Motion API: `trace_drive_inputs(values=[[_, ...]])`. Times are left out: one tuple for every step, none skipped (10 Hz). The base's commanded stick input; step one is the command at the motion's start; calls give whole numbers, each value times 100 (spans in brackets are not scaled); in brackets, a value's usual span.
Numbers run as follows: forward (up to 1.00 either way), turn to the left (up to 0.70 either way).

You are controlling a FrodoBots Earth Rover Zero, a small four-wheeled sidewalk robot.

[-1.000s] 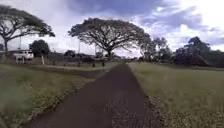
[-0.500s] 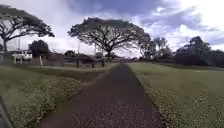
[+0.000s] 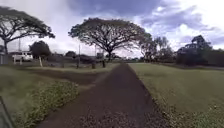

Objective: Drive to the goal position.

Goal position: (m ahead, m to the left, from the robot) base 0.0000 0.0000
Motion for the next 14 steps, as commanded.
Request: trace_drive_inputs(values=[[50,0],[50,0],[50,0],[50,0],[50,0],[50,0],[50,0],[50,0],[50,0],[50,0],[50,0],[50,0],[50,0],[50,0]])
